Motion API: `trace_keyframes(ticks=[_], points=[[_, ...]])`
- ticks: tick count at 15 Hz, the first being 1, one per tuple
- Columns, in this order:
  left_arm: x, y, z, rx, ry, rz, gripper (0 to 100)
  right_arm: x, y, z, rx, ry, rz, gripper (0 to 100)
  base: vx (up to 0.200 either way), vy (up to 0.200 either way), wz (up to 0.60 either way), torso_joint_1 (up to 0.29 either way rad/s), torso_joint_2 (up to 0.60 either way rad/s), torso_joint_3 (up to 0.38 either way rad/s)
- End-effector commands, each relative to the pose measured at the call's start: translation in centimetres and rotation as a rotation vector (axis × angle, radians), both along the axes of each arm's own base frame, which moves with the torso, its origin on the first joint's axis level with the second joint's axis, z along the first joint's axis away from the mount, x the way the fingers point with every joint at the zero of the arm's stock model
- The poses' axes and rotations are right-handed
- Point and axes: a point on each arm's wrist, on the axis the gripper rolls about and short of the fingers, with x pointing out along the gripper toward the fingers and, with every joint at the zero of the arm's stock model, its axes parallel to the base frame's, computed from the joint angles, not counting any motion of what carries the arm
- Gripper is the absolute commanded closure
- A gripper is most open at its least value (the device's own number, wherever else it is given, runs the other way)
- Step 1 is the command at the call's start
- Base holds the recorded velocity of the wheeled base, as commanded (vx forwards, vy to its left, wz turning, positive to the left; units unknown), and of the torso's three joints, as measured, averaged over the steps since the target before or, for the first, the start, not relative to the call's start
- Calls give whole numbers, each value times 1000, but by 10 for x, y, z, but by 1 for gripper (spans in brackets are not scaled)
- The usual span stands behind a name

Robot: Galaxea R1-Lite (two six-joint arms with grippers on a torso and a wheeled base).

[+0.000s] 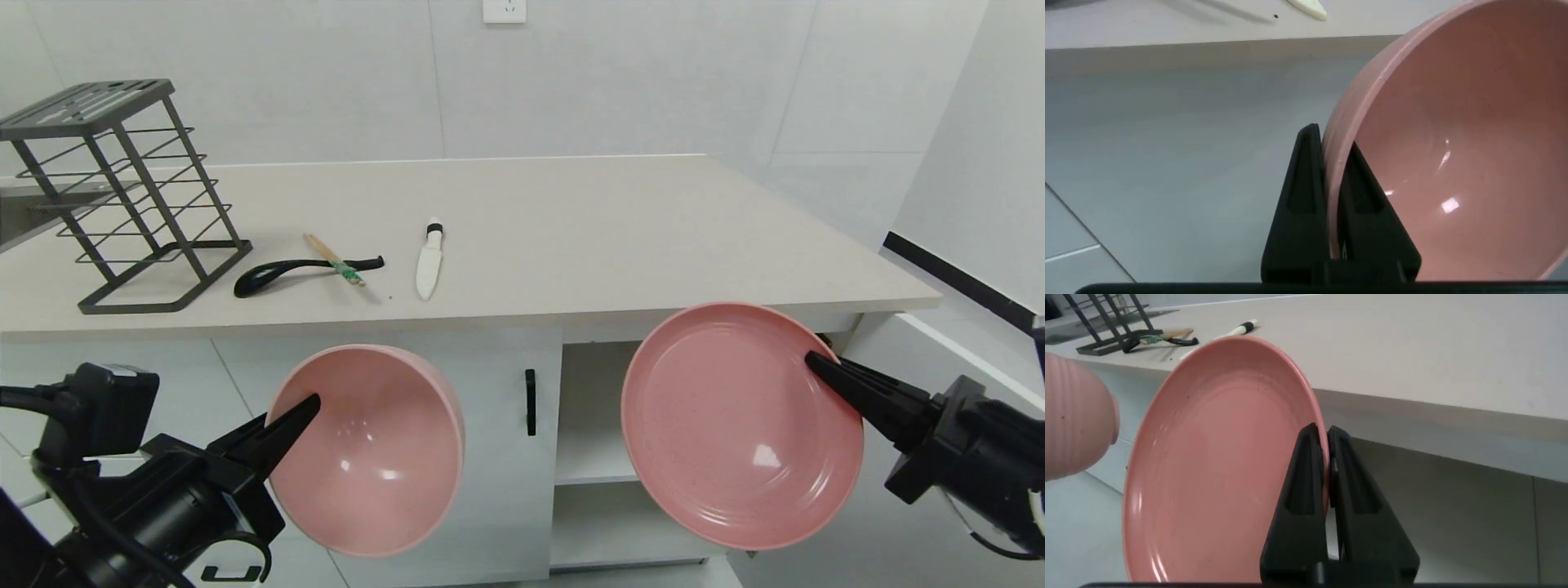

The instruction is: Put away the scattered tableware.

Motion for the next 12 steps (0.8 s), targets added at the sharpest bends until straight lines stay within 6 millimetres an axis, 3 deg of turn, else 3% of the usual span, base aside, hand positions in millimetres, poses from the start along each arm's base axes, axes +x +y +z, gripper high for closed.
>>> trace_keyframes(ticks=[1, 3, 12], points=[[0, 0, 0, 0, -1, 0, 100, 0, 0, 0, 1, 1, -1, 100, 0, 0, -600, -17, 36, 36], [0, 0, 0, 0, -1, 0, 100, 0, 0, 0, 0, 0, 0, 100, 0, 0, -600, -76, 112, 63], [0, 0, 0, 0, -1, 0, 100, -1, 2, 0, -1, 1, 10, 100, 0, 0, 0, -103, 172, 67]])
